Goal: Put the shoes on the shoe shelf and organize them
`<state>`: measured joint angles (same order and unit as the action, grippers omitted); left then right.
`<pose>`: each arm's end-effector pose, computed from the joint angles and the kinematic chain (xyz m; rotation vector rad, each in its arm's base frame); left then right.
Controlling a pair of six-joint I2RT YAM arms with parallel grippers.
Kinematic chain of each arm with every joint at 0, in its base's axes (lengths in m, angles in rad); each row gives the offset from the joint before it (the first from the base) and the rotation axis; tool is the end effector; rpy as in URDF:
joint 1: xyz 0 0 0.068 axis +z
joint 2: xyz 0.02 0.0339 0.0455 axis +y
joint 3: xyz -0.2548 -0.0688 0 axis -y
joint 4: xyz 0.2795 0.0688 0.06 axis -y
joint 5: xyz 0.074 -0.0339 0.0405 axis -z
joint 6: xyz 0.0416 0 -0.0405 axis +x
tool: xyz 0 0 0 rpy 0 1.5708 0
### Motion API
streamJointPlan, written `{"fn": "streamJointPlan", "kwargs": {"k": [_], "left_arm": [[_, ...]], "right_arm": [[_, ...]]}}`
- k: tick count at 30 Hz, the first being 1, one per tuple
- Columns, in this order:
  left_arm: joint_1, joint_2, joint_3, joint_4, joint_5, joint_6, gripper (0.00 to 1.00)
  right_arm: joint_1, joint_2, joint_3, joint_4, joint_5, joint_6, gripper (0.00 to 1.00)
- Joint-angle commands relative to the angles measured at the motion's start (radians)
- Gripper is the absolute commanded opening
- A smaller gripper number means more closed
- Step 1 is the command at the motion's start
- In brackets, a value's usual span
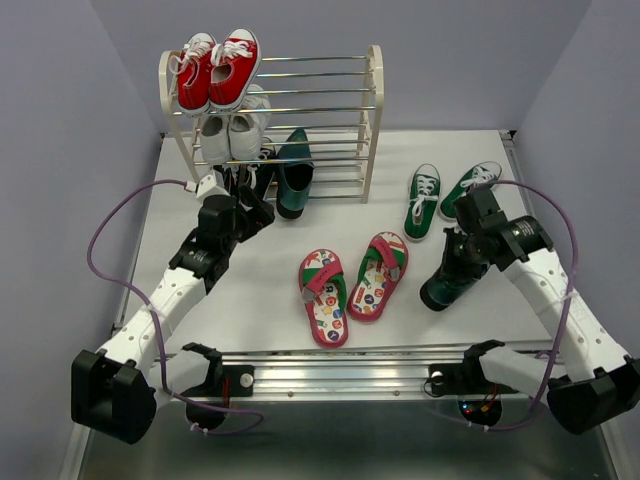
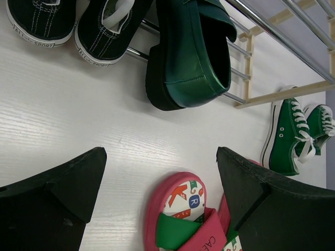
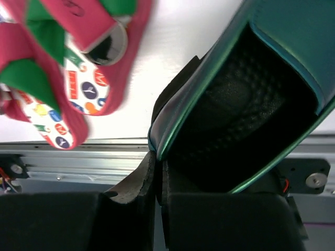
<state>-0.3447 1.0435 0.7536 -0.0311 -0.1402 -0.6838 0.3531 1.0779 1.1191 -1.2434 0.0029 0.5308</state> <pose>0.2712 -0.0912 0.2749 -0.4212 1.8823 -0.5657 0.2045 0.0752 0.3016 0.2491 2.7878 0.2195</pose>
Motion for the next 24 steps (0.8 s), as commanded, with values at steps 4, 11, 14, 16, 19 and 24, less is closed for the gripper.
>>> {"fn": "streamJointPlan", "kwargs": {"k": [4, 11, 14, 16, 19, 24], "left_arm": [[0.007, -0.036, 0.016, 0.000, -0.027, 0.035, 0.99], [0.010, -0.028, 0.035, -0.006, -0.021, 0.050, 0.99], [0.013, -0.022, 0.044, -0.015, -0.016, 0.055, 0.99], [0.013, -0.013, 0.052, -0.024, -0.009, 0.056, 0.99], [0.015, -0.005, 0.052, -0.023, 0.002, 0.059, 0.99], [0.016, -0.005, 0.052, -0.015, 0.017, 0.064, 0.99]], "right_arm": [[-0.003, -0.035, 0.195, -0.021, -0.170, -0.175, 0.01], [-0.003, -0.018, 0.239, 0.042, -0.455, -0.241, 0.01], [0.024, -0.009, 0.234, 0.082, -0.515, -0.244, 0.01], [0.078, 0.004, 0.229, 0.114, -0.520, -0.230, 0.01], [0.216, 0.037, 0.229, 0.195, -0.474, -0.183, 0.01], [0.391, 0.155, 0.304, 0.237, -0.385, -0.176, 0.01]]}}
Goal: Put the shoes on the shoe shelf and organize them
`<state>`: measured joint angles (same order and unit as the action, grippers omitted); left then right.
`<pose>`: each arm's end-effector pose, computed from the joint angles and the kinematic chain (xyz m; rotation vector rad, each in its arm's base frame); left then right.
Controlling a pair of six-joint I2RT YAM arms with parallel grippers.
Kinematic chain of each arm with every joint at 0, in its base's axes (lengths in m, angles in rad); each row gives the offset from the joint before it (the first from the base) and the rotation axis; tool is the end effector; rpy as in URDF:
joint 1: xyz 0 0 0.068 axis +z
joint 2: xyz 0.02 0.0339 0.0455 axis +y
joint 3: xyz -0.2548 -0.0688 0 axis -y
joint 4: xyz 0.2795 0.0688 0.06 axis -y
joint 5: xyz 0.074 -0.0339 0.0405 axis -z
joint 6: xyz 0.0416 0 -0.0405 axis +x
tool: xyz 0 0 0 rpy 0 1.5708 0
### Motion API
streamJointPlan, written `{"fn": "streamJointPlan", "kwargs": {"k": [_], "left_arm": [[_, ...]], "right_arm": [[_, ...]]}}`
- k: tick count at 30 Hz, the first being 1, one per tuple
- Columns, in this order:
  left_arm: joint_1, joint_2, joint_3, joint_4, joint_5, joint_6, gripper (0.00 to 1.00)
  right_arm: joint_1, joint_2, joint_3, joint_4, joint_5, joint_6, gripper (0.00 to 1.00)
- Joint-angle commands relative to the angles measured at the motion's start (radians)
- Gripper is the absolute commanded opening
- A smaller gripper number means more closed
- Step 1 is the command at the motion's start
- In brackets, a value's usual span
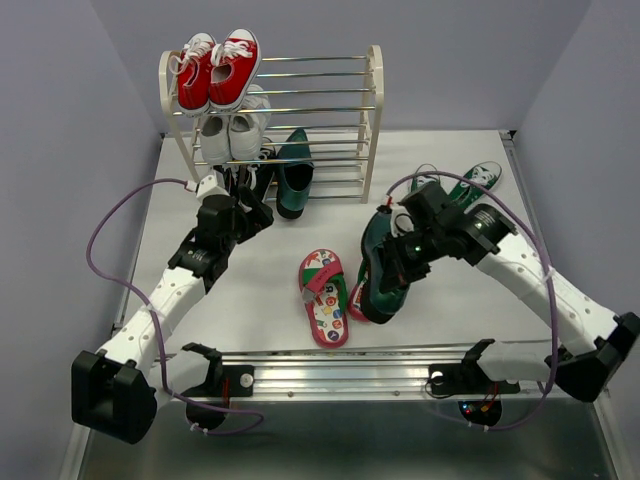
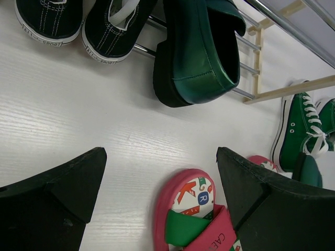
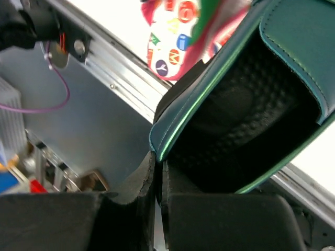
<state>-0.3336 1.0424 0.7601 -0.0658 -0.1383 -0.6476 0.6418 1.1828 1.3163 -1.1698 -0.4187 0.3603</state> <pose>0.2712 -0.0879 0.2740 -0.3981 1.9100 -0.5245 0.1899 0.1630 0.3496 -0.5423 2.6913 0.8712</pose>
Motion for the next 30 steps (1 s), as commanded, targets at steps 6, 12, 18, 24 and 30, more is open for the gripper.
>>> {"fn": "streamJointPlan", "kwargs": {"k": [6, 12, 18, 24, 30], "left_arm": [[0.010, -0.002, 0.041, 0.029, 0.032, 0.031, 0.99], [0.013, -0.001, 0.041, 0.034, 0.046, 0.032, 0.99], [0.015, -0.005, 0.041, 0.041, 0.060, 0.034, 0.99], [0.018, -0.018, 0.036, 0.041, 0.059, 0.032, 0.99], [0.021, -0.028, 0.038, 0.041, 0.057, 0.032, 0.99]], "right_arm": [[0.156, 0.185, 0.253, 0.157, 0.130, -0.101, 0.01], [0.156, 0.271, 0.296, 0.191, 0.248, -0.173, 0.01], [0.156, 0.346, 0.363, 0.205, 0.256, -0.320, 0.01], [0.156, 0.403, 0.400, 0.203, 0.296, -0.406, 0.01], [0.156, 0.461, 0.451, 0.216, 0.319, -0.416, 0.01]]}}
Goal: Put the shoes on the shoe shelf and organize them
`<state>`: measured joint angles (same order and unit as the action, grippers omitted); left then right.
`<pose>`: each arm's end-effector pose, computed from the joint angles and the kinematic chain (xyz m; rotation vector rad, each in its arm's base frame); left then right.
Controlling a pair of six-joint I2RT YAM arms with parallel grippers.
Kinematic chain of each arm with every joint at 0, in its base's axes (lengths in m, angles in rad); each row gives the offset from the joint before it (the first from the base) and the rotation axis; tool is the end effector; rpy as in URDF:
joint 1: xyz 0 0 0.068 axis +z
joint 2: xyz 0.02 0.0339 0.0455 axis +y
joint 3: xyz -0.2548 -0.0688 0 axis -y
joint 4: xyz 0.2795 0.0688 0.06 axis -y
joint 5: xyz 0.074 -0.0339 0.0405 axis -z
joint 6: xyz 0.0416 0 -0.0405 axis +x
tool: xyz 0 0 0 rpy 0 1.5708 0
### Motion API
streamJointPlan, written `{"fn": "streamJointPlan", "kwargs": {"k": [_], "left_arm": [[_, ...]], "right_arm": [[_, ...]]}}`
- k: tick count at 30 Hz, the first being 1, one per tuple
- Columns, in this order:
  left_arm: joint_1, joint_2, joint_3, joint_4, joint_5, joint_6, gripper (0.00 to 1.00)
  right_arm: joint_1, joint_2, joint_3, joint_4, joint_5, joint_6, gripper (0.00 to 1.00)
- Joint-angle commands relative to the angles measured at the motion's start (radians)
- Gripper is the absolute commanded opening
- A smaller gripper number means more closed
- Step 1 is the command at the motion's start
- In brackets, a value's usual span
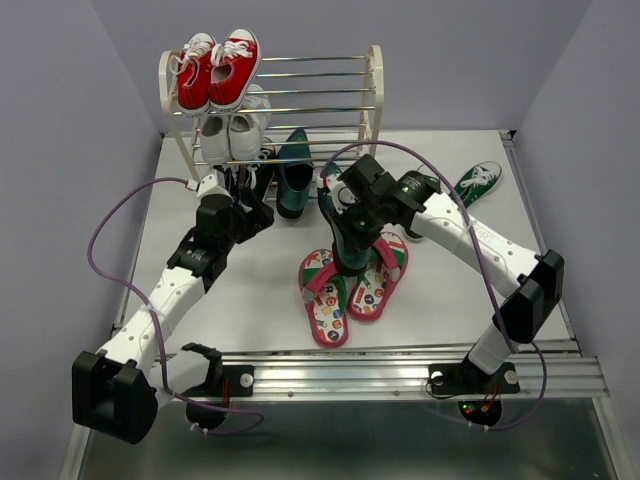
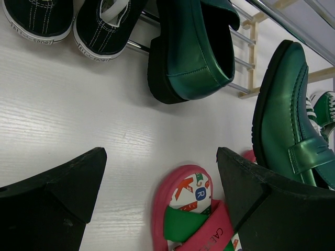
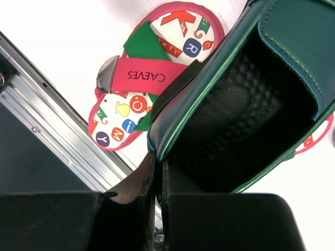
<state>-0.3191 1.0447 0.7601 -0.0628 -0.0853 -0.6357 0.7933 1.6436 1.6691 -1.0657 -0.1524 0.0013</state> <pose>0.2724 -0.0863 0.2736 -0.3662 1.9226 -0.5563 0.2583 0.2714 0.3354 -1.0817 2.4435 0.4689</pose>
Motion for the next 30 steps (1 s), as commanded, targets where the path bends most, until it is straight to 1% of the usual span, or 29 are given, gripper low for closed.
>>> {"fn": "streamJointPlan", "kwargs": {"k": [1, 4, 7, 11, 18, 30], "left_arm": [[0.006, -0.032, 0.036, 0.038, 0.004, 0.019, 0.99], [0.006, -0.035, 0.035, 0.035, 0.001, 0.019, 0.99], [0.008, -0.038, 0.033, 0.035, -0.002, 0.019, 0.99], [0.009, -0.038, 0.034, 0.034, -0.001, 0.019, 0.99], [0.009, -0.035, 0.028, 0.032, -0.004, 0.014, 0.99], [0.012, -0.026, 0.030, 0.018, 0.002, 0.002, 0.99]], "right_arm": [[0.004, 0.010, 0.104, 0.112, 0.054, -0.057, 0.01], [0.004, 0.038, 0.119, 0.110, 0.054, -0.050, 0.01], [0.004, 0.050, 0.124, 0.118, 0.099, -0.052, 0.01], [0.004, 0.077, 0.139, 0.121, 0.111, -0.066, 0.01], [0.004, 0.134, 0.182, 0.158, 0.267, -0.034, 0.01], [-0.006, 0.212, 0.230, 0.260, 0.356, -0.030, 0.01]]}}
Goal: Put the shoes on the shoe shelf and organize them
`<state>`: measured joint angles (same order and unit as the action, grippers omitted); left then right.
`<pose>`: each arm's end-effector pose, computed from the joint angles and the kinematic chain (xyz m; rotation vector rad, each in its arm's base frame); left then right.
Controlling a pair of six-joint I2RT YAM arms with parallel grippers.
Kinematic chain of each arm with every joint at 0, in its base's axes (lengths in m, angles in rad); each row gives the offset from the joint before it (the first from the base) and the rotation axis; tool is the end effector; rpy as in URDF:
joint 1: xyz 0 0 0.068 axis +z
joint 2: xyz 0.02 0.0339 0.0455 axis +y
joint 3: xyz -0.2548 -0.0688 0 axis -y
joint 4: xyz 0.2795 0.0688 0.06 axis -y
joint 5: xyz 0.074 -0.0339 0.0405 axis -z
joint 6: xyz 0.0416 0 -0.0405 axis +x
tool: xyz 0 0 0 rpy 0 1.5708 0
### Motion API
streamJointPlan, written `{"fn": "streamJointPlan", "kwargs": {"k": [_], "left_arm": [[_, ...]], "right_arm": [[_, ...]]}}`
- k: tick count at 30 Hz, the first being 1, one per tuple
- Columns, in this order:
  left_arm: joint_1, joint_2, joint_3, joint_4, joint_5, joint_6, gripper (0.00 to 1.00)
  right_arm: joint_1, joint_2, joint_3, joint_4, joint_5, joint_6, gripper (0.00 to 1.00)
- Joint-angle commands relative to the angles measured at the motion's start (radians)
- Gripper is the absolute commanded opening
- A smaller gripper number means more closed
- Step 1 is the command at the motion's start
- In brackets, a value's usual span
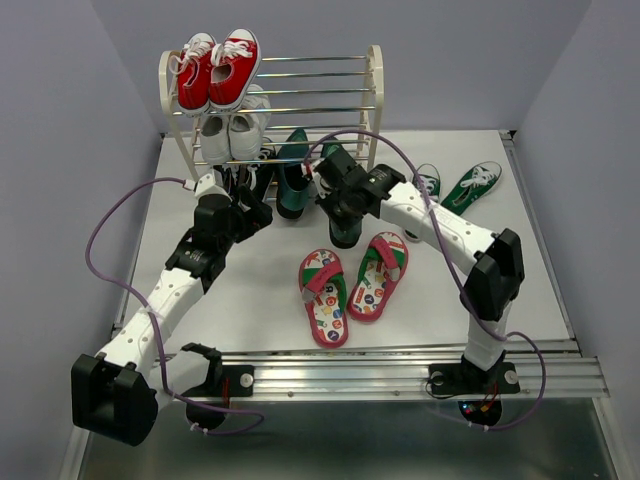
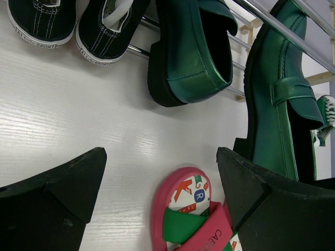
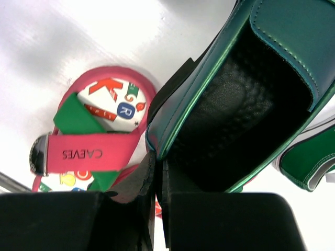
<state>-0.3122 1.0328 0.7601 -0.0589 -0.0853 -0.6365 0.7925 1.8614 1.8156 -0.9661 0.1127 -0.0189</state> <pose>0.2713 -0.0838 0.2772 -0.3715 1.9051 -0.5584 0.3095 0.3073 0.3070 -0.9795 2.3862 0.1444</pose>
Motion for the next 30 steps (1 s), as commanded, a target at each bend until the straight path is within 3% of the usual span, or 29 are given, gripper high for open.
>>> {"fn": "streamJointPlan", "kwargs": {"k": [1, 30], "left_arm": [[0.005, -0.014, 0.031, 0.010, 0.002, 0.000, 0.99], [0.005, -0.114, 0.039, -0.087, -0.045, -0.055, 0.99]], "right_arm": [[-0.015, -0.002, 0.090, 0.170, 0.090, -0.016, 0.01], [-0.134, 0.225, 0.261, 0.334, -0.010, -0.090, 0.01]]}}
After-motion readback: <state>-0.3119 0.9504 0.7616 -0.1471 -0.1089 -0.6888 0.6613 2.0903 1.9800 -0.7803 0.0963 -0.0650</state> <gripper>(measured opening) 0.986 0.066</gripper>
